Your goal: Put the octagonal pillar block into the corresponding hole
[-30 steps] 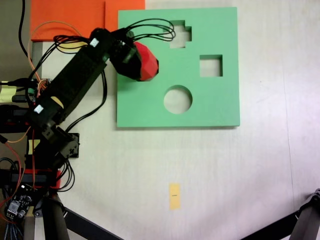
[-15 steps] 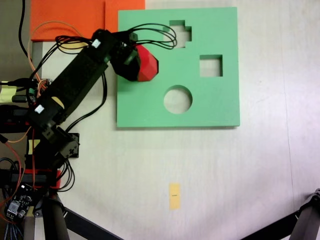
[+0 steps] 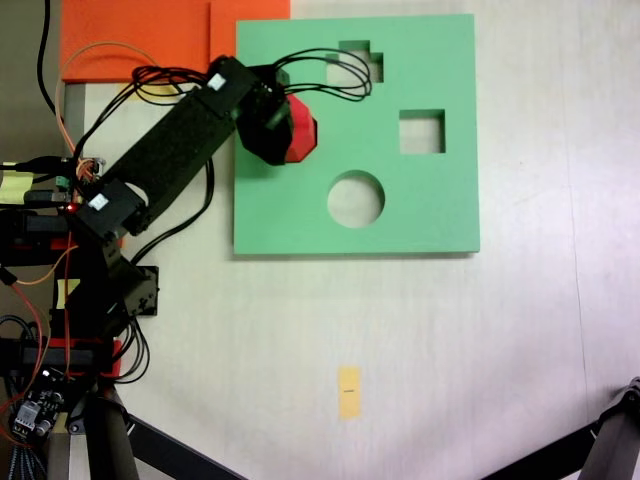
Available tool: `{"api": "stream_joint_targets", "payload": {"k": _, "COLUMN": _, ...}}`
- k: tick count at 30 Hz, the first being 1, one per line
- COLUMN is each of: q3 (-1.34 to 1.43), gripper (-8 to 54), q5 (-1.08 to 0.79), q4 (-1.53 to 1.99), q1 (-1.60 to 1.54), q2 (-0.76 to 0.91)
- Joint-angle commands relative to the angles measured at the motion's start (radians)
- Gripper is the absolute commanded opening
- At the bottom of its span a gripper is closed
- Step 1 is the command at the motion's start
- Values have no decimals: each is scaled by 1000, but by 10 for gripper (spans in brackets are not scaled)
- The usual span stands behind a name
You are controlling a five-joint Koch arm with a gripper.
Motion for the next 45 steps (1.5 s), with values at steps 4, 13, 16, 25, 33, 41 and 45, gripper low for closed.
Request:
{"api": "stream_joint_targets", "payload": {"k": 4, "q3": -26, "gripper": 521, "q5": 26, "q4": -41, "q1": -2, "q2": 14}}
{"api": "stream_joint_targets", "payload": {"k": 13, "q3": -14, "gripper": 519, "q5": -402, "q4": 29, "q1": 21, "q2": 373}}
{"api": "stream_joint_targets", "payload": {"k": 16, "q3": 51, "gripper": 519, "q5": -815, "q4": 29, "q1": 106, "q2": 523}}
{"api": "stream_joint_targets", "payload": {"k": 25, "q3": 488, "gripper": 438, "q5": -2223, "q4": -316, "q1": 799, "q2": 851}}
{"api": "stream_joint_targets", "payload": {"k": 33, "q3": 1011, "gripper": 396, "q5": -2401, "q4": -647, "q1": 982, "q2": 1039}}
{"api": "stream_joint_targets", "payload": {"k": 41, "q3": 1433, "gripper": 423, "q5": -2292, "q4": -1032, "q1": 839, "q2": 1040}}
{"api": "stream_joint_targets", "payload": {"k": 45, "q3": 1643, "gripper": 422, "q5": -2295, "q4": -1348, "q1": 818, "q2": 1040}}
